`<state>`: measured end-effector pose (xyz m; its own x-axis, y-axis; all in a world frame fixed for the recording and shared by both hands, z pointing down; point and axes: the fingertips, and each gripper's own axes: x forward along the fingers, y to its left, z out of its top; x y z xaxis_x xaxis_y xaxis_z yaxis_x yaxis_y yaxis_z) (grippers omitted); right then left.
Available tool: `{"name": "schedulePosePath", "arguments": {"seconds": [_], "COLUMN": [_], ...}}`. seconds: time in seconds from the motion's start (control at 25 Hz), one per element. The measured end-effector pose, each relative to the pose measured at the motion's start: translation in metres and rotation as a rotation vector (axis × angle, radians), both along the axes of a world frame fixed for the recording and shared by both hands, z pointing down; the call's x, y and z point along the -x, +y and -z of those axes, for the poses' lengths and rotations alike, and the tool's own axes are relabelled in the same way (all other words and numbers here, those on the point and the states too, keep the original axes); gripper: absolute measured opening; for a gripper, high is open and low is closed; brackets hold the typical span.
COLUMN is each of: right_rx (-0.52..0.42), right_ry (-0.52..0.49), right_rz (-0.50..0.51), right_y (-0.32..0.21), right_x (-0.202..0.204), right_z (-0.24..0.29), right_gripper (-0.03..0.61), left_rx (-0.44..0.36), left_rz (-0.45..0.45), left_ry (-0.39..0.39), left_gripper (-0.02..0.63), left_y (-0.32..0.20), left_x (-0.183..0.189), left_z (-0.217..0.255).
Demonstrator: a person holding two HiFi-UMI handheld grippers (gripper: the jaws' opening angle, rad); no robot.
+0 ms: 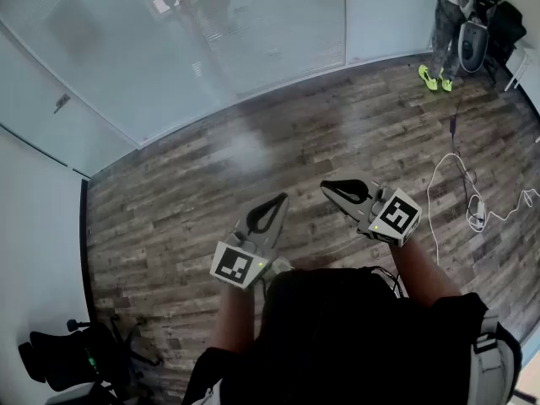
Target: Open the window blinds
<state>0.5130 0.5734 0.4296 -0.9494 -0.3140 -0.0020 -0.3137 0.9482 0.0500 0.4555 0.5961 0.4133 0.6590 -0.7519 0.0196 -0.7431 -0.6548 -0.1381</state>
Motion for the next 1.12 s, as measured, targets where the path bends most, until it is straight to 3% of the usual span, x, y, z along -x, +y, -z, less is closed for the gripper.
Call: {"name": "schedulePosePath", "arguments": {"seconds": [1.12], "right_rx": [0.018], "right_ry": [-0.025], "right_rz": [0.028], "right_y": [-0.002], "right_x": [0.012], "right_z": [0.001], "right_gripper": [0.005], "left_rx": [-0.006], "left_rz": [0.019], "left_ry": [-0.011], "left_gripper": [0.005], "left_y": [-0.003], "left_x": [0.010], "left_z": [-0.001]}}
